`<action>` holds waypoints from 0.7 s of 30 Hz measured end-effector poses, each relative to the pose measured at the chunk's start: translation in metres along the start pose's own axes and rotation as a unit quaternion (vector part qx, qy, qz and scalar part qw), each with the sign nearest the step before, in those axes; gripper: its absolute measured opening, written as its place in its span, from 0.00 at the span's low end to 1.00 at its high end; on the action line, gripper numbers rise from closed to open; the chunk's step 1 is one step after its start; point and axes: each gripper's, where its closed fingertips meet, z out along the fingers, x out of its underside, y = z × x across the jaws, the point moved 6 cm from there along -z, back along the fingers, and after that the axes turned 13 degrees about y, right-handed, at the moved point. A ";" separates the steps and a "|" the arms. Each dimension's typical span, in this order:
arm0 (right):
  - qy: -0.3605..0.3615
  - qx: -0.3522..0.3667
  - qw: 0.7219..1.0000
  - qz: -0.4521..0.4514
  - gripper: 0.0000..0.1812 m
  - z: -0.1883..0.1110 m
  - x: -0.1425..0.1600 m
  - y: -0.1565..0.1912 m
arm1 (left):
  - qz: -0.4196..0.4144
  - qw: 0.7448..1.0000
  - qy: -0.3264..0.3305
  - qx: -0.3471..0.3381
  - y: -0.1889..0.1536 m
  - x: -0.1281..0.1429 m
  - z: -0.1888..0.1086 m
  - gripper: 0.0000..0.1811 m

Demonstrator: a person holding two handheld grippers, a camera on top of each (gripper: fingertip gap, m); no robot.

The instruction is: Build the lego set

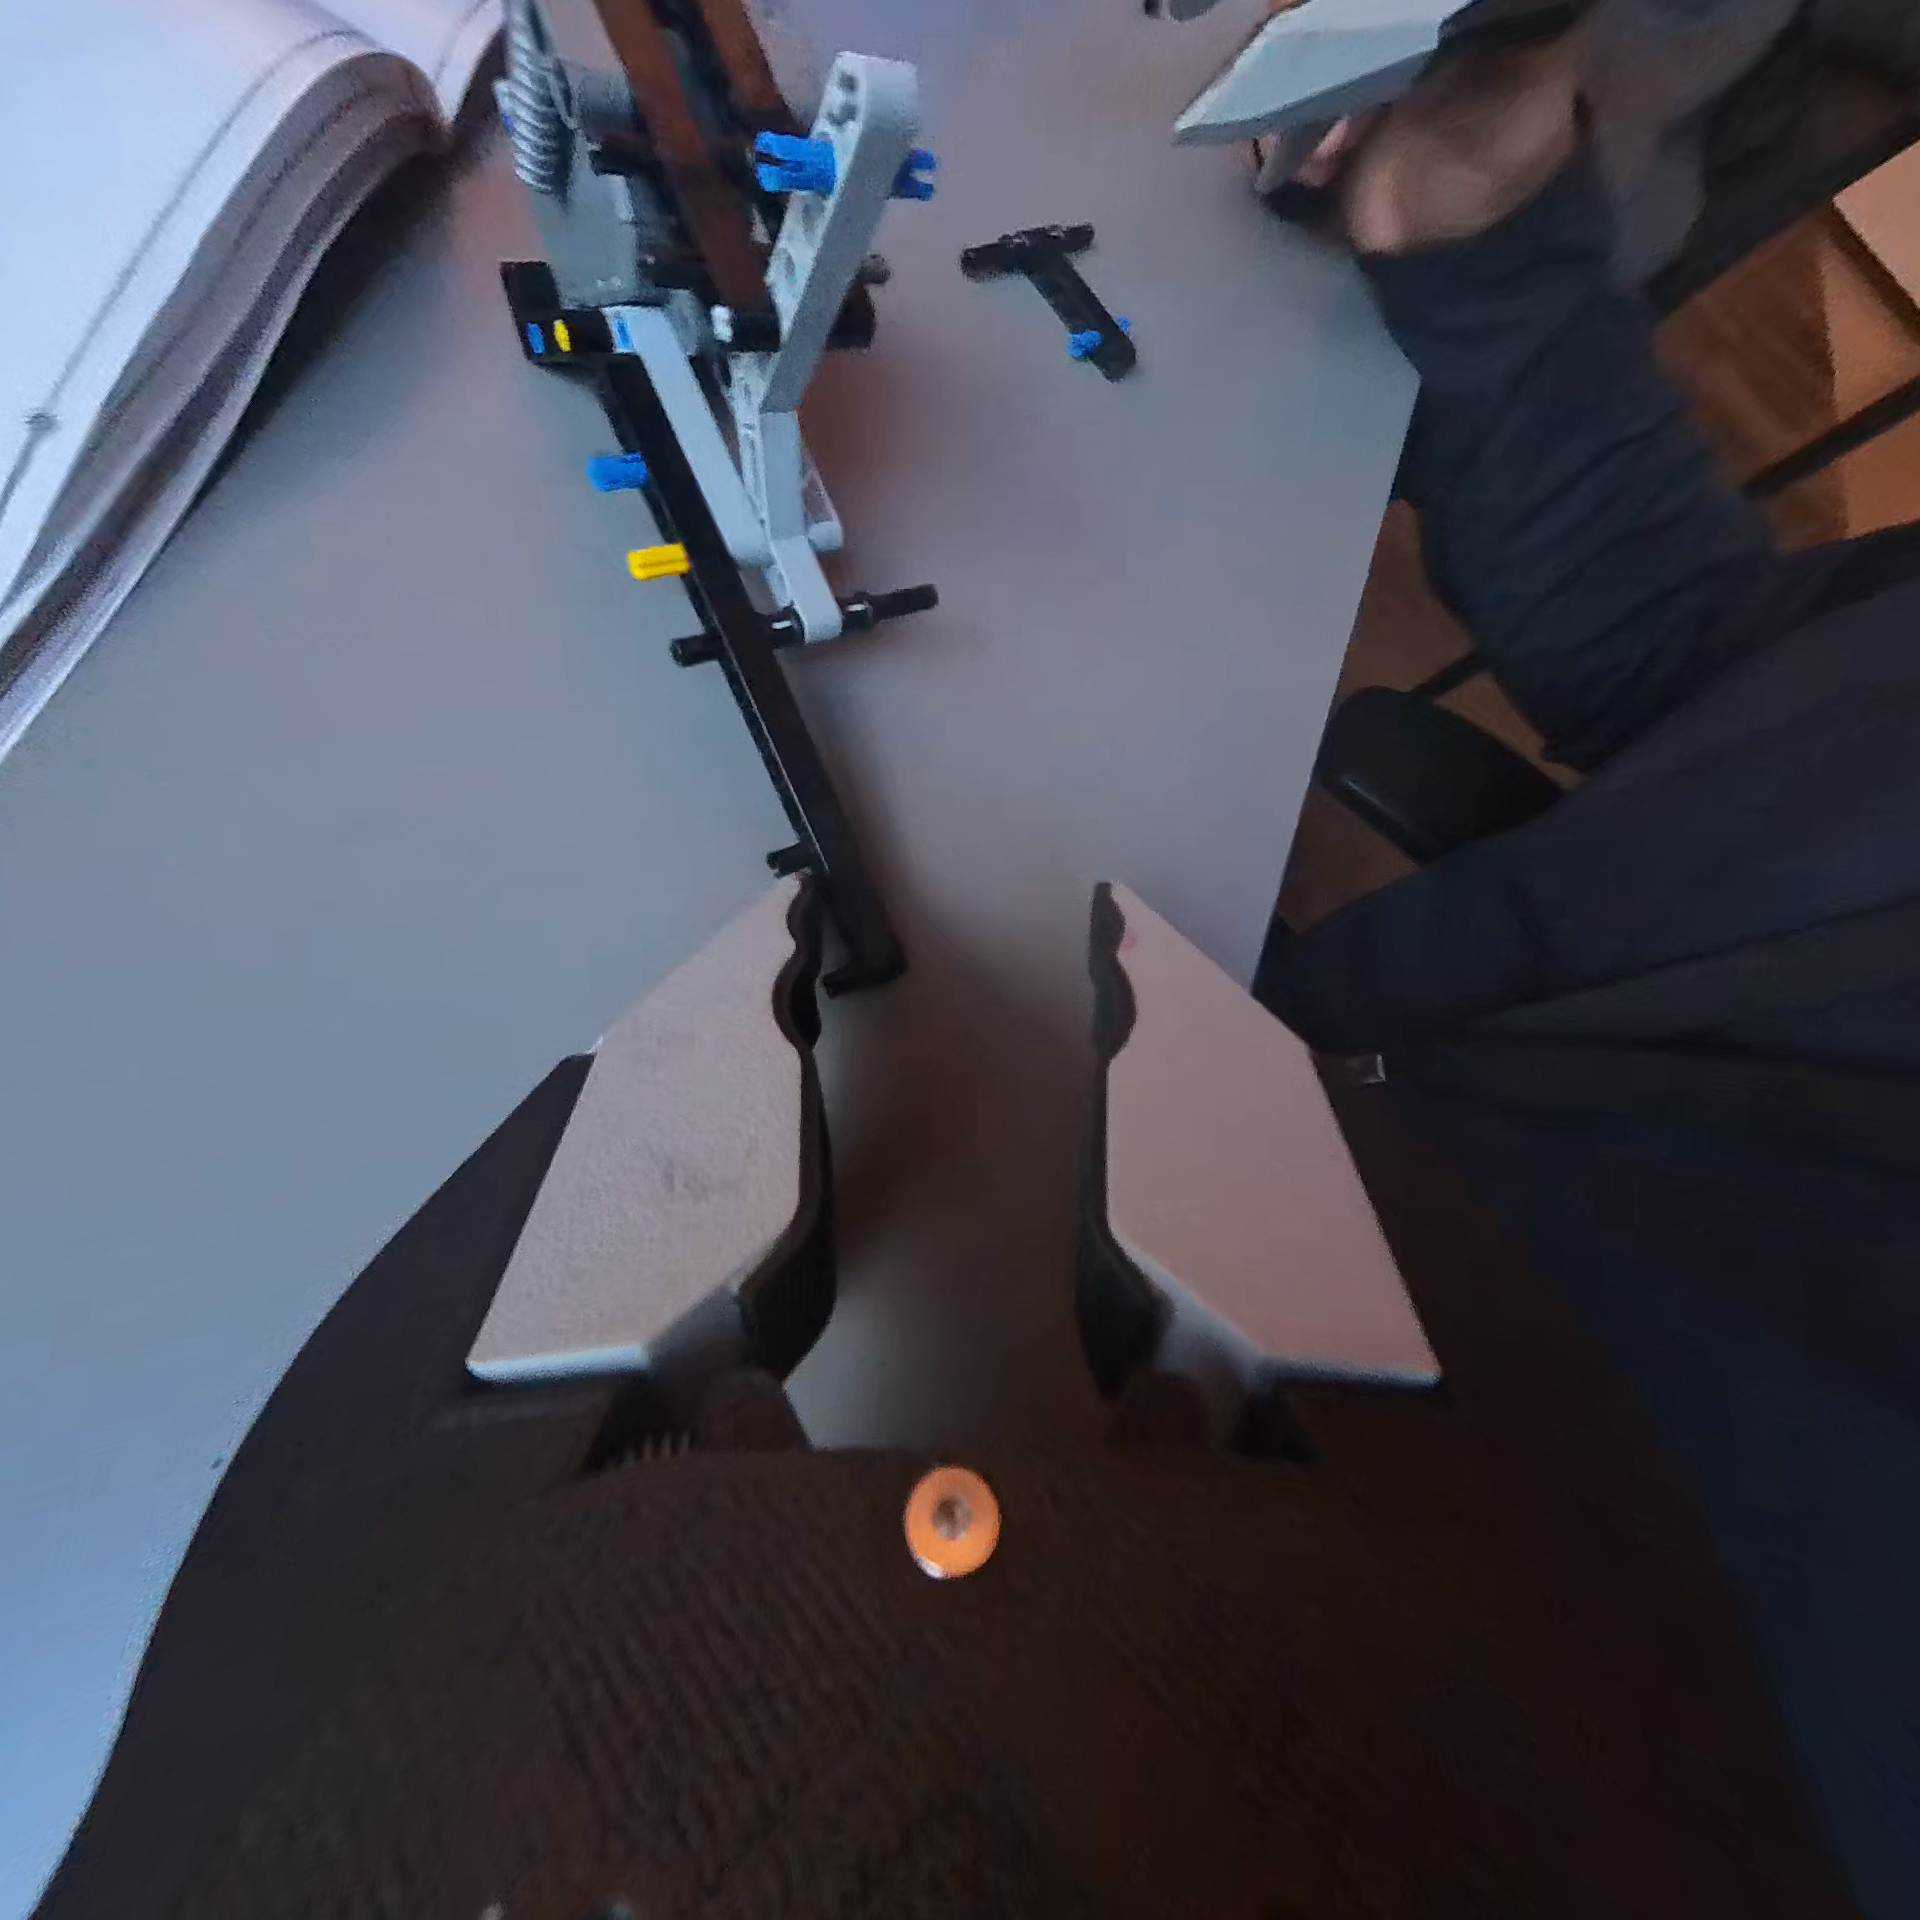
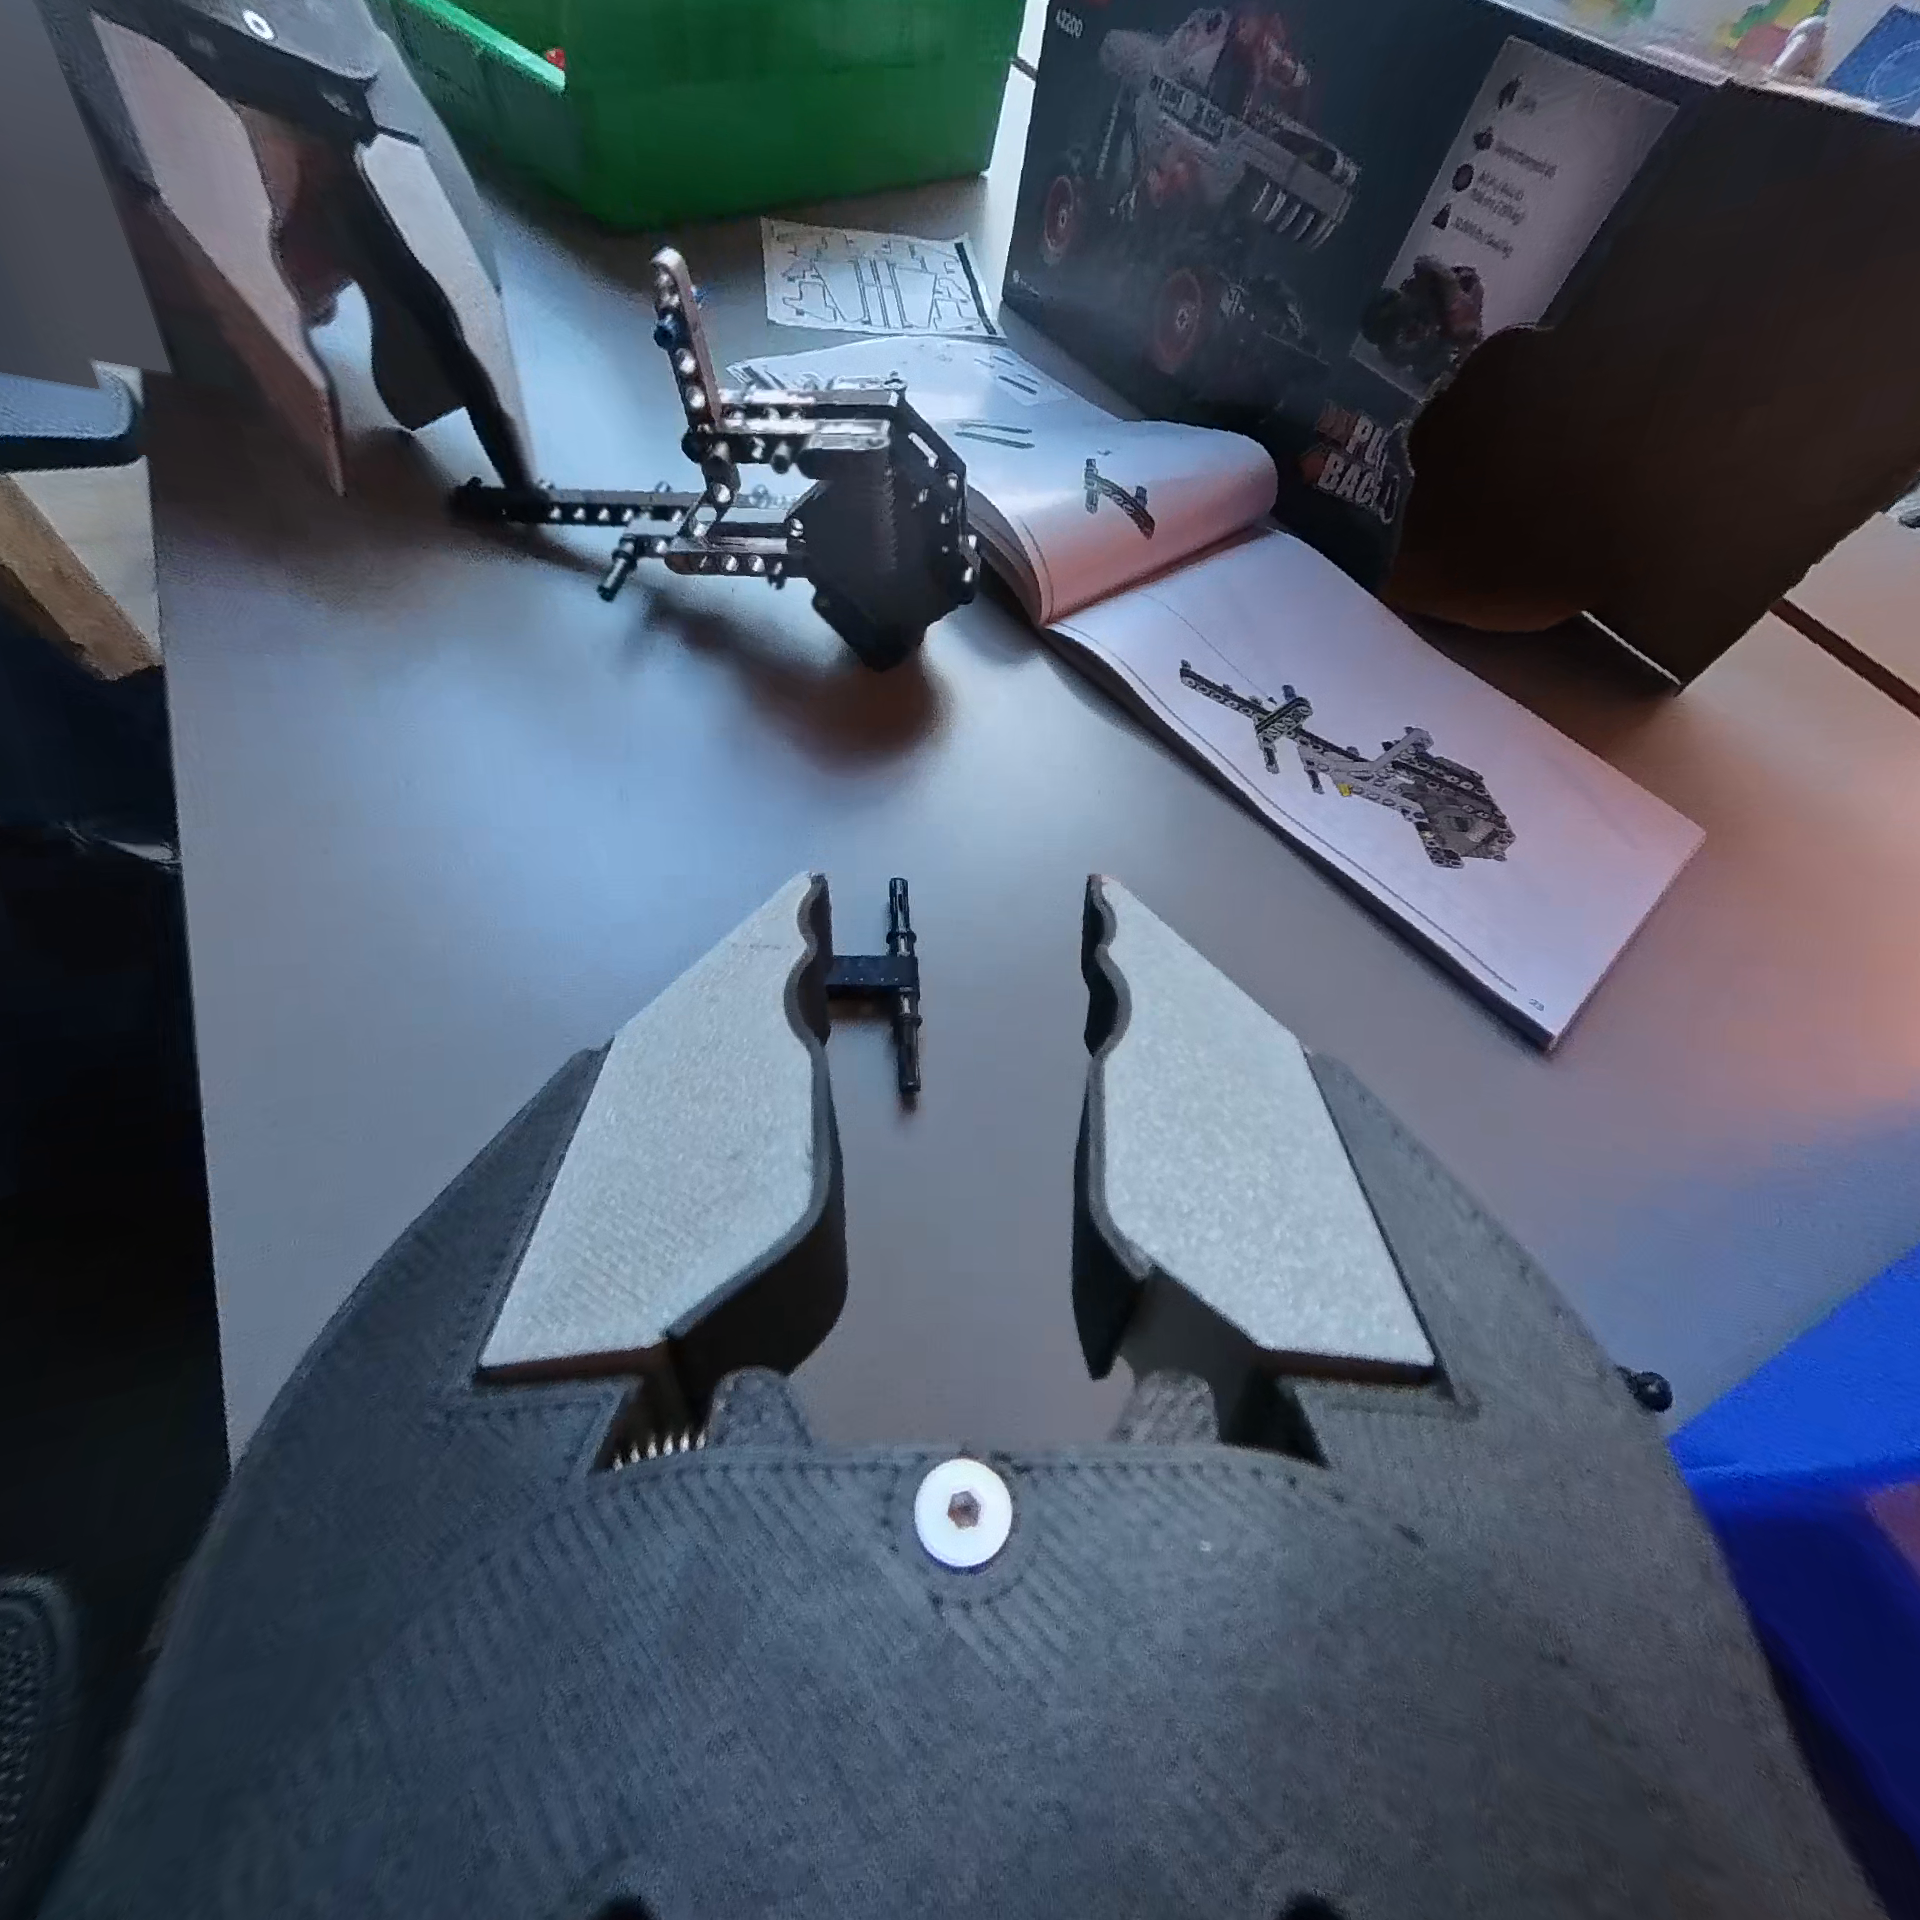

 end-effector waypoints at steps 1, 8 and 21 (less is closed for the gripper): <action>0.001 -0.004 1.000 0.005 0.26 0.000 0.001 -0.001 | 0.003 1.000 0.001 0.005 -0.003 -0.001 0.001 0.28; 0.018 -0.061 0.997 0.039 0.27 -0.002 0.008 -0.007 | 0.028 0.999 -0.009 0.041 -0.022 -0.004 0.007 0.30; 0.123 -0.070 0.989 -0.032 0.01 0.019 0.019 0.002 | 0.045 0.996 -0.079 -0.016 0.019 0.003 -0.034 0.25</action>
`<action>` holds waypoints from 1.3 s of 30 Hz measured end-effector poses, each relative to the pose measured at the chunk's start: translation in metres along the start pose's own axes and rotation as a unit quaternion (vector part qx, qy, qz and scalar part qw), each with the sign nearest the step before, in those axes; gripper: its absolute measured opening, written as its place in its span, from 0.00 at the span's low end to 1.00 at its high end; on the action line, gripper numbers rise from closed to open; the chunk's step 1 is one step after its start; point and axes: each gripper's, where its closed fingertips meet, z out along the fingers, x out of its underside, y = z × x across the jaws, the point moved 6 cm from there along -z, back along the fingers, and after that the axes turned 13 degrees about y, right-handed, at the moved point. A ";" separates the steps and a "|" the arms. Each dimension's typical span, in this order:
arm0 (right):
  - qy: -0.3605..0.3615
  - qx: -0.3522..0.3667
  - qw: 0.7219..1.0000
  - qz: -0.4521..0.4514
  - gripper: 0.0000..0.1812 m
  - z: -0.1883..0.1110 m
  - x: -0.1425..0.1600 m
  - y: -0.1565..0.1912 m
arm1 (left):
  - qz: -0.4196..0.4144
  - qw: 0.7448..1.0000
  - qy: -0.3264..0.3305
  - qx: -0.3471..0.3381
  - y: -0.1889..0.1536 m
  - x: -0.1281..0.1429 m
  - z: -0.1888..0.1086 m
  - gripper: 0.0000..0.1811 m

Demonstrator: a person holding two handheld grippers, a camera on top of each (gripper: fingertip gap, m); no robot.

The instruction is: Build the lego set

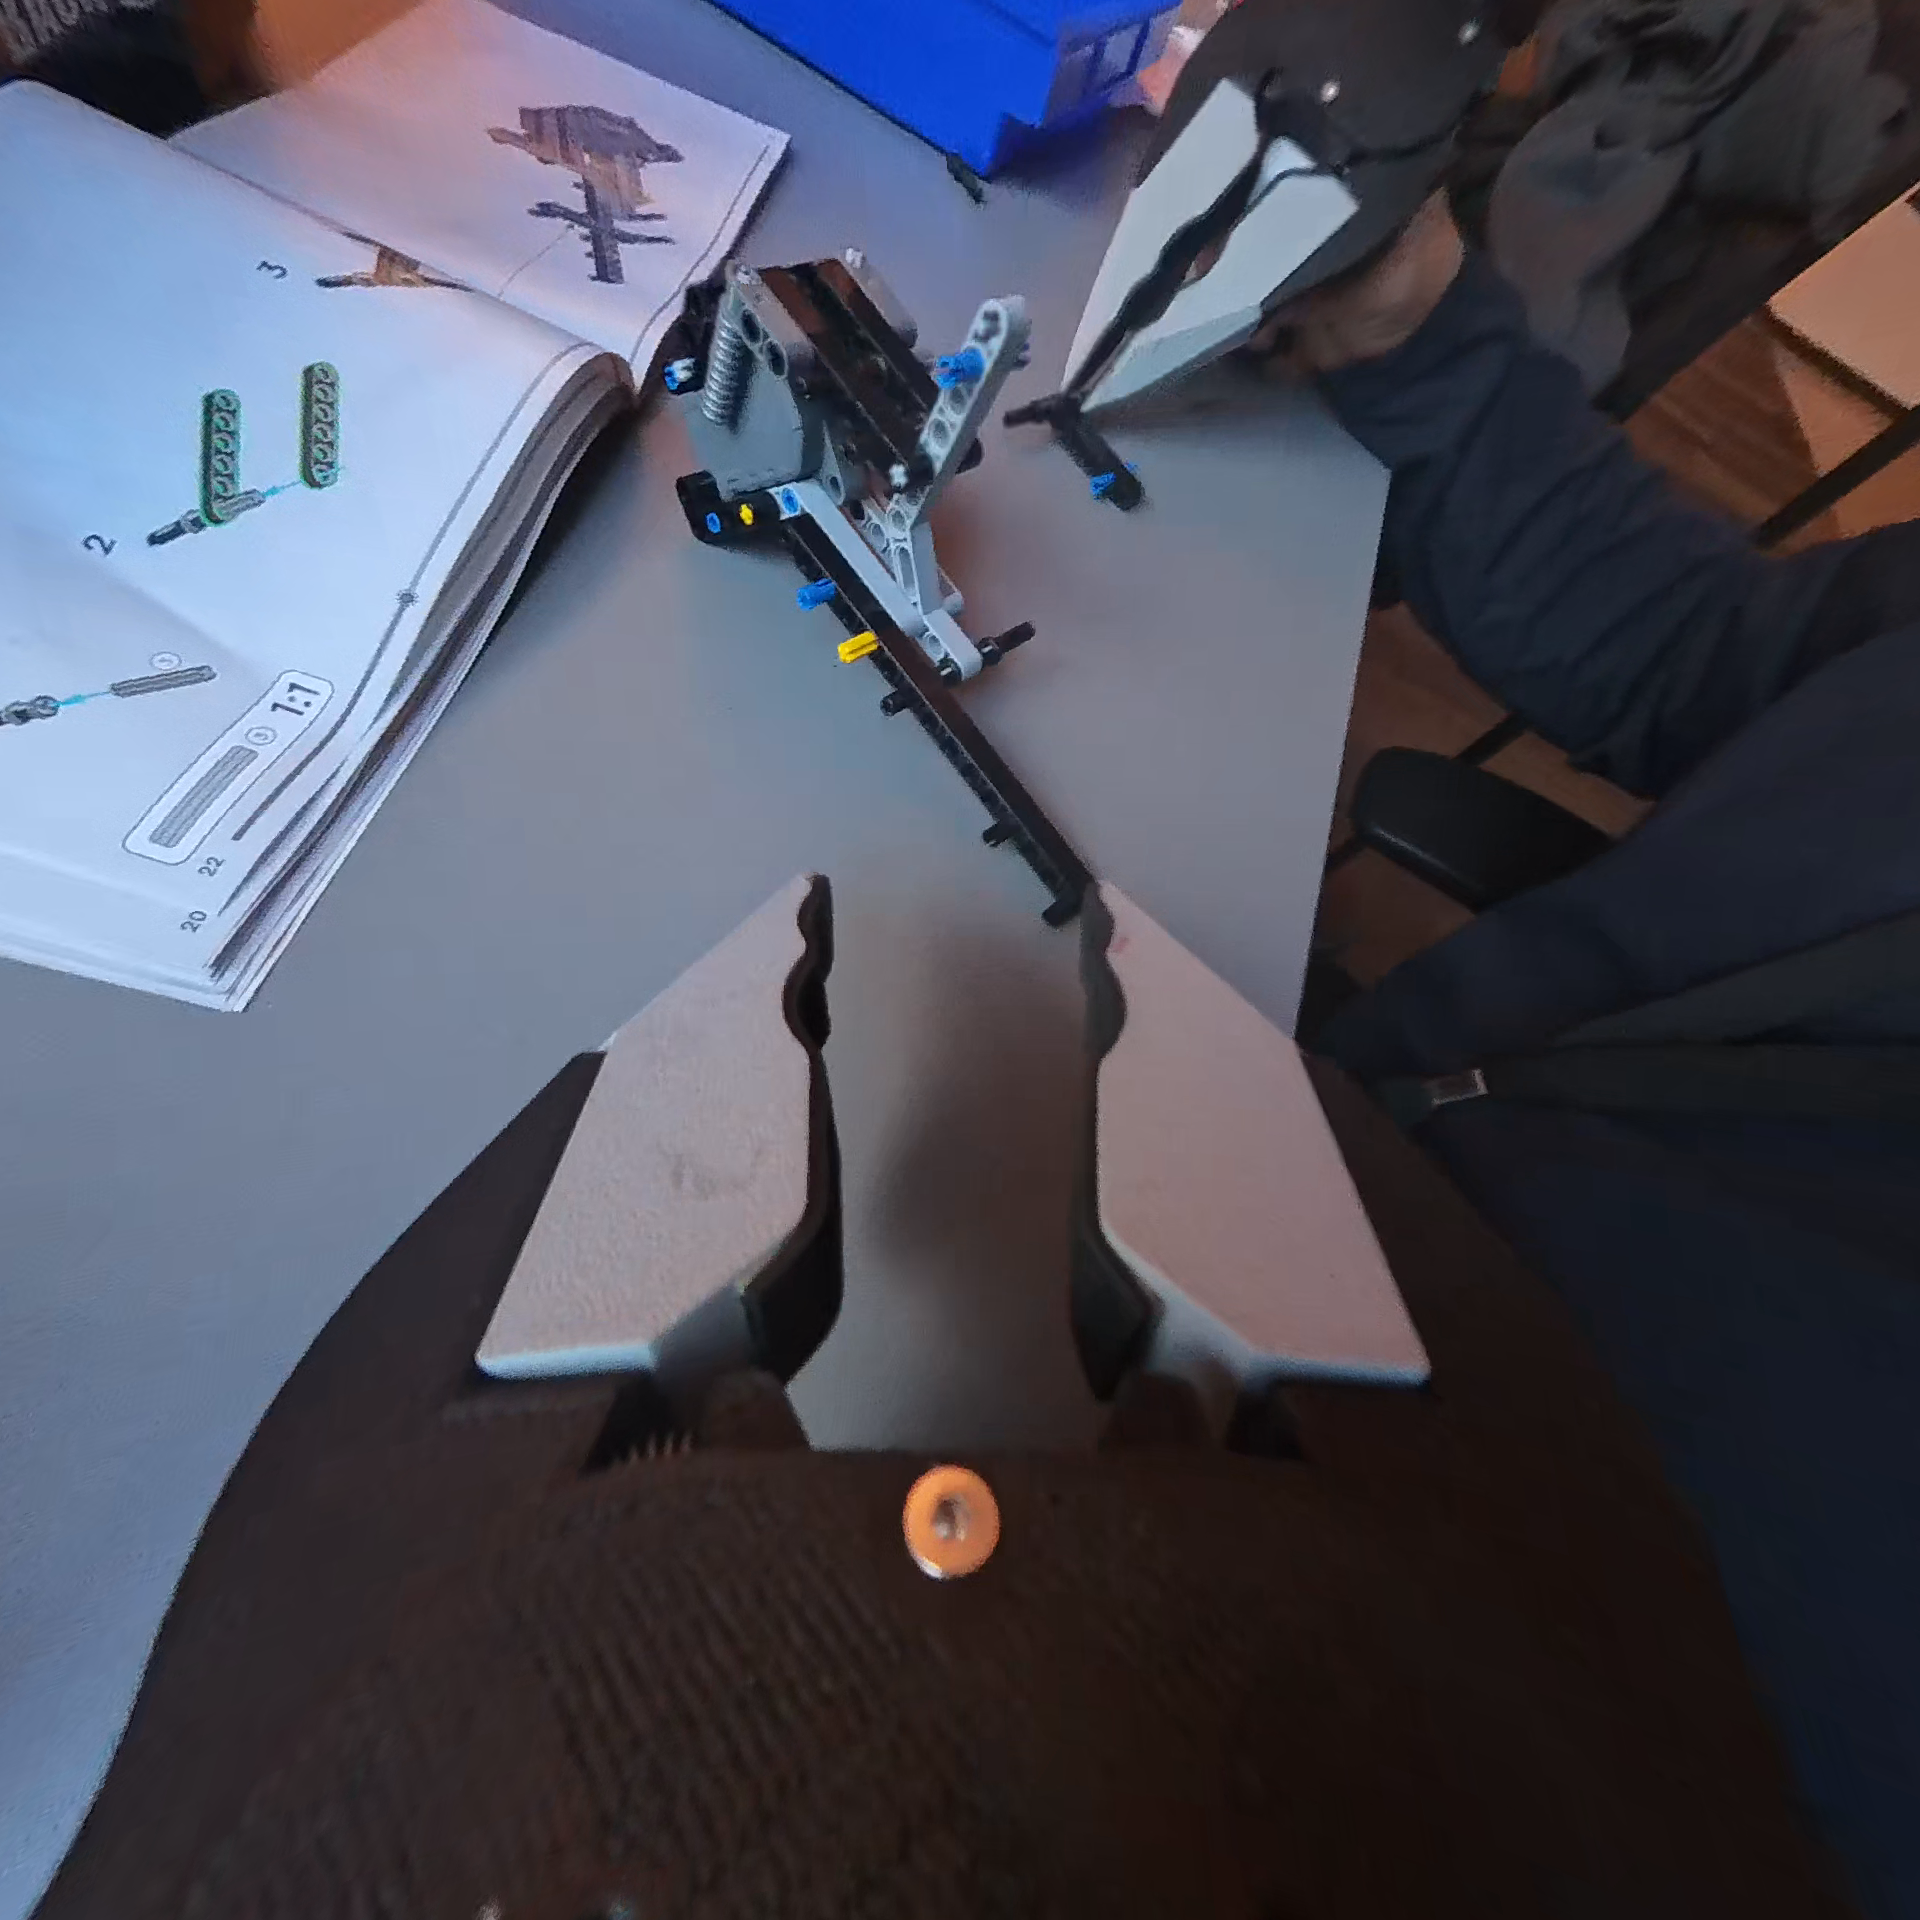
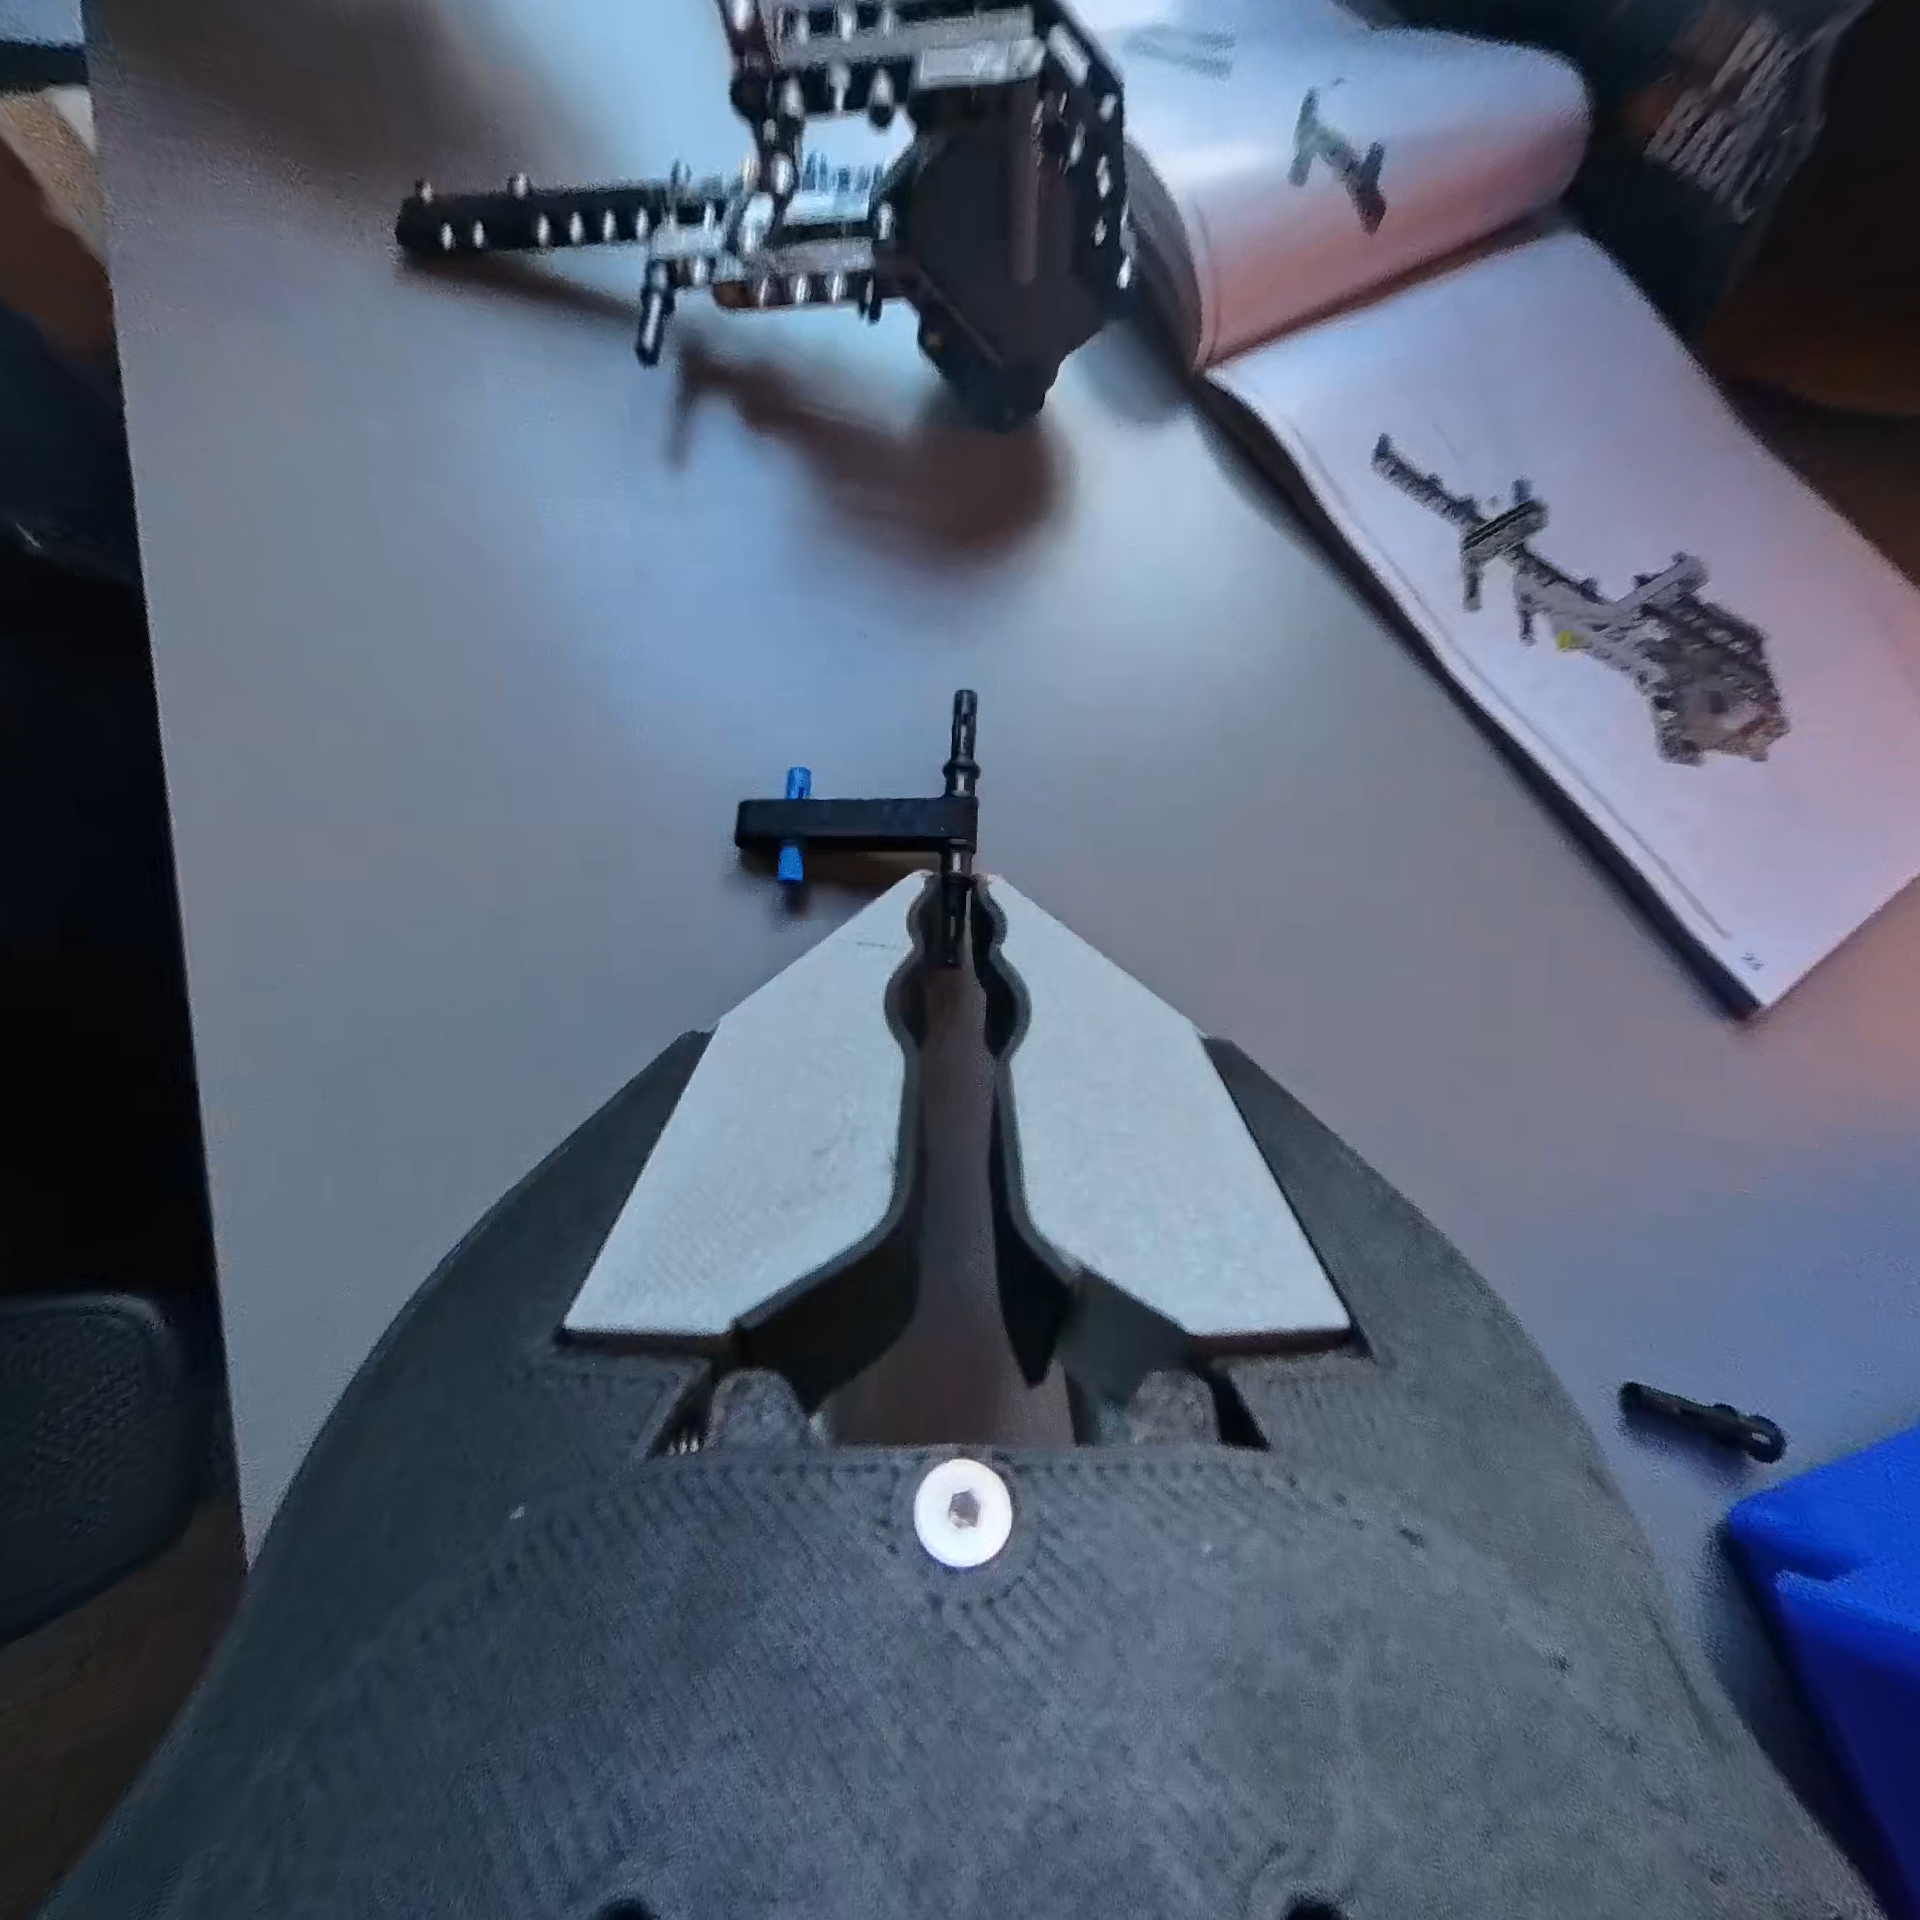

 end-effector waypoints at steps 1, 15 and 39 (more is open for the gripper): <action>-0.017 0.005 1.000 0.004 0.01 -0.004 -0.001 0.000 | -0.003 1.000 -0.005 0.014 0.000 0.000 -0.001 0.24; -0.107 -0.010 0.994 0.023 0.01 -0.019 -0.014 0.012 | 0.019 0.998 -0.018 0.062 -0.003 -0.008 0.001 0.15; -0.144 0.025 0.989 0.003 0.02 -0.026 -0.025 0.015 | 0.116 0.992 -0.056 -0.001 -0.003 -0.028 0.007 0.13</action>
